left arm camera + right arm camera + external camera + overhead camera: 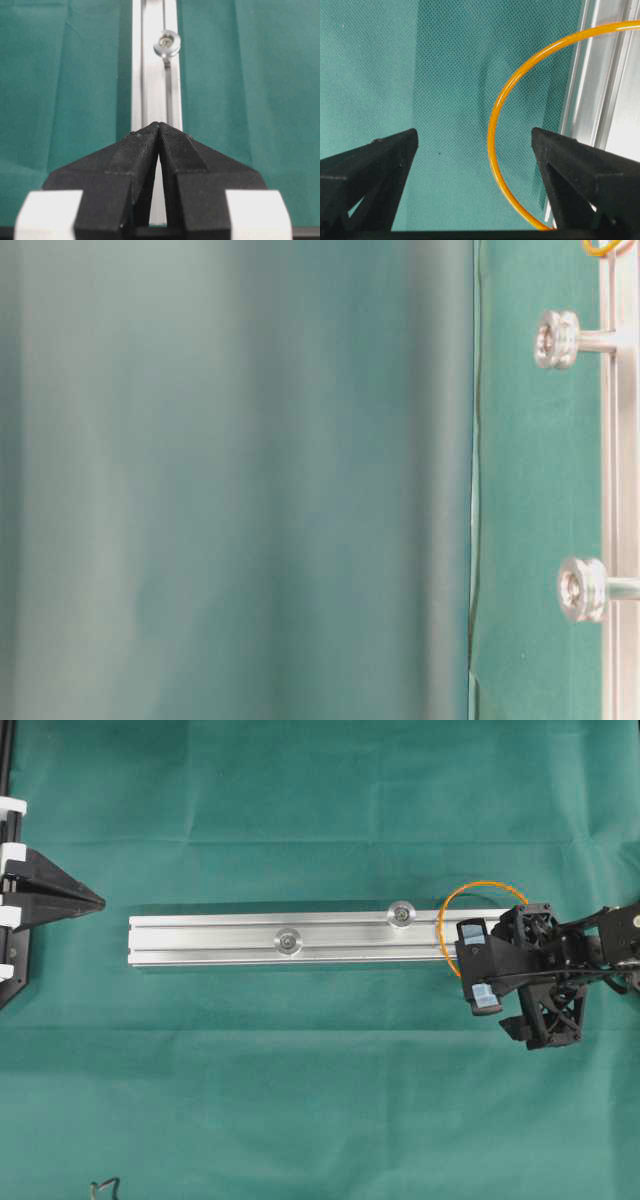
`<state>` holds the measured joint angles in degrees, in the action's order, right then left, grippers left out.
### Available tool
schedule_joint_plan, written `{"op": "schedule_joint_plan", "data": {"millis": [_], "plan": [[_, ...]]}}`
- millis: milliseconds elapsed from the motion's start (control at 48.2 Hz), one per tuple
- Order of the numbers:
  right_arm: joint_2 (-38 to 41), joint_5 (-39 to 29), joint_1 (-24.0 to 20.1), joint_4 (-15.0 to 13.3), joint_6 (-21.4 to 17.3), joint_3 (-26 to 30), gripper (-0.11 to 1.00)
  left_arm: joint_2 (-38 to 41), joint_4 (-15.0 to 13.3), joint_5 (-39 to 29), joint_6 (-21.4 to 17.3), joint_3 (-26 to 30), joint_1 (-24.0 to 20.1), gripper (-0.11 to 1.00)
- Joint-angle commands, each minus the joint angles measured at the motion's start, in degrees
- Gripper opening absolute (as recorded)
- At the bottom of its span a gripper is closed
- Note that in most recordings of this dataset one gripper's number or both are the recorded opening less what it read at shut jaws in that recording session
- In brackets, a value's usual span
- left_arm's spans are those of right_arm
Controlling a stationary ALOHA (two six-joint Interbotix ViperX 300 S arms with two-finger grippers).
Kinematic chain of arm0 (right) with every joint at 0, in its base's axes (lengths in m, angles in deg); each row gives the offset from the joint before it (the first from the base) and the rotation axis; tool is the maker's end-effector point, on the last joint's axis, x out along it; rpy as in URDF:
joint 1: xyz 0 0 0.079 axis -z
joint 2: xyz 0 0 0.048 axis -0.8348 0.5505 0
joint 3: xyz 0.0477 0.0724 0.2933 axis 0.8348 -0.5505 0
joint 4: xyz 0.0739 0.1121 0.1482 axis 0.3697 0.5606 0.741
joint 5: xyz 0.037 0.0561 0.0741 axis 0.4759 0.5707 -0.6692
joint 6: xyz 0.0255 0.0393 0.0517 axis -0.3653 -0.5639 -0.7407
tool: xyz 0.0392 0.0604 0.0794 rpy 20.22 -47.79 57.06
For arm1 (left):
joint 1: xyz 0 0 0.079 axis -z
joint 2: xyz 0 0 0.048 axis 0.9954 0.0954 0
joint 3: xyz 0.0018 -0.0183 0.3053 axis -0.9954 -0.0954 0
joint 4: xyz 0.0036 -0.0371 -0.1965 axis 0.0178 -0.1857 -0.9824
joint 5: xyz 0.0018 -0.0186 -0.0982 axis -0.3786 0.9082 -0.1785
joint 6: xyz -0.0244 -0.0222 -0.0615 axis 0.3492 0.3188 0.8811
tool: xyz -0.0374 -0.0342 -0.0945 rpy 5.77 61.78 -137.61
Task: Hook the rubber onto the shaft.
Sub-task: 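Lower the open right gripper and close it on the band's edge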
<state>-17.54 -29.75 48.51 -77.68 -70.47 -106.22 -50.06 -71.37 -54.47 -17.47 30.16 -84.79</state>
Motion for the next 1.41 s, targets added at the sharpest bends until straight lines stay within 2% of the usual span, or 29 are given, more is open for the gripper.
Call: {"op": "schedule_joint_plan", "data": {"millis": [0,104,166,373,518,975,1389], "plan": [[-0.4,0.4,-0.2,0.3,0.2,0.4,0.97,0.5,0.1,0.3,0.1,1.8,-0.1,0.02],[0.0,0.4,-0.2,0.2,0.2,0.6,0.91,0.5,0.1,0.3,0.1,1.8,0.0,0.02],[0.4,0.3,-0.2,0.2,0.2,0.7,0.82,0.5,0.1,0.3,0.1,1.8,-0.1,0.02],[1.1,0.2,-0.2,0.2,0.2,0.9,0.32,0.5,0.1,0.3,0.1,1.8,-0.1,0.02],[1.1,0.1,-0.2,0.1,0.1,1.1,0.07,0.5,0.1,0.3,0.1,1.8,0.0,0.02],[0.3,-2.7,-0.2,-0.3,0.1,2.2,0.07,0.5,0.1,0.3,0.1,1.8,0.0,0.02],[-7.5,-10.8,-0.2,-0.7,0.1,5.1,0.07,0.5,0.1,0.3,0.1,1.8,0.0,0.02]]}}
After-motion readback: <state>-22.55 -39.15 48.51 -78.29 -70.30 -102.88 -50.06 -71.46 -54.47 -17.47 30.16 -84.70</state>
